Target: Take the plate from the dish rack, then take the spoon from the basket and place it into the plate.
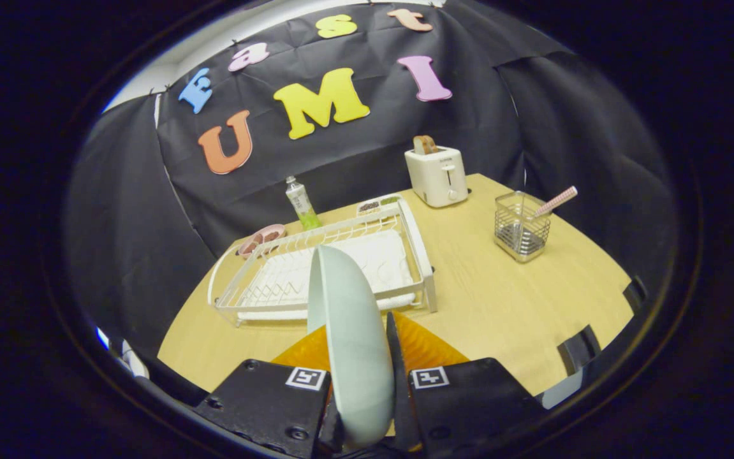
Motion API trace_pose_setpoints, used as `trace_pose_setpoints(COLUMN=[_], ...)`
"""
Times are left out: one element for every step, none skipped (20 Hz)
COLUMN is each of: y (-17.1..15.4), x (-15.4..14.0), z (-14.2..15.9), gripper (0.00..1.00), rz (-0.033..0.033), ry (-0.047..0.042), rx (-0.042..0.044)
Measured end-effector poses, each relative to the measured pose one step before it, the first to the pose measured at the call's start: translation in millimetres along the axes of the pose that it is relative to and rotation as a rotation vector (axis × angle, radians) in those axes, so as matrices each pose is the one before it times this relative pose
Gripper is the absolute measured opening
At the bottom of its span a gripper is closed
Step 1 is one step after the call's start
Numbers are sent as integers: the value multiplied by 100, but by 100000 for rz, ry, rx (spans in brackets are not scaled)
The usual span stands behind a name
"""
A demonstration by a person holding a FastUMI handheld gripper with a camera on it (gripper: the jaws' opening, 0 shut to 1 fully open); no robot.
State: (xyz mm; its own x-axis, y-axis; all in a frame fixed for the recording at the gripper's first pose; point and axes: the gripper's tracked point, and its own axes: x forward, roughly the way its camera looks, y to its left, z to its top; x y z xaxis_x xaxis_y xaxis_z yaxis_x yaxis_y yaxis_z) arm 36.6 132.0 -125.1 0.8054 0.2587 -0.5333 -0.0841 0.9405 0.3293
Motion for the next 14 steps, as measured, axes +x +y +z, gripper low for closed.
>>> trace_pose_setpoints(y=[-49, 170, 72, -93, -159, 53, -138, -124, 67, -122, -241, -106, -157, 61], x=[252, 345, 439, 459, 532, 454, 500, 238, 54, 130, 67, 46, 353, 118], z=[-376, -602, -651, -825, -593, -318, -339, -256, 68, 87, 368, 199, 109, -105], gripper=[35, 35, 35, 35, 35, 36, 36, 36, 36, 36, 37, 41, 45, 52], rz=[833, 1439, 950, 440, 309, 211, -326, 239, 741, -53, -579, -362, -779, 444], ry=[239, 892, 1622, 1954, 1522, 1105, 1243, 608, -111, -650, -1622, -1344, -189, 166], rx=[3766, 2926, 2579, 2043, 2230, 2136, 902, 869, 472, -424, -574, -200, -47, 149])
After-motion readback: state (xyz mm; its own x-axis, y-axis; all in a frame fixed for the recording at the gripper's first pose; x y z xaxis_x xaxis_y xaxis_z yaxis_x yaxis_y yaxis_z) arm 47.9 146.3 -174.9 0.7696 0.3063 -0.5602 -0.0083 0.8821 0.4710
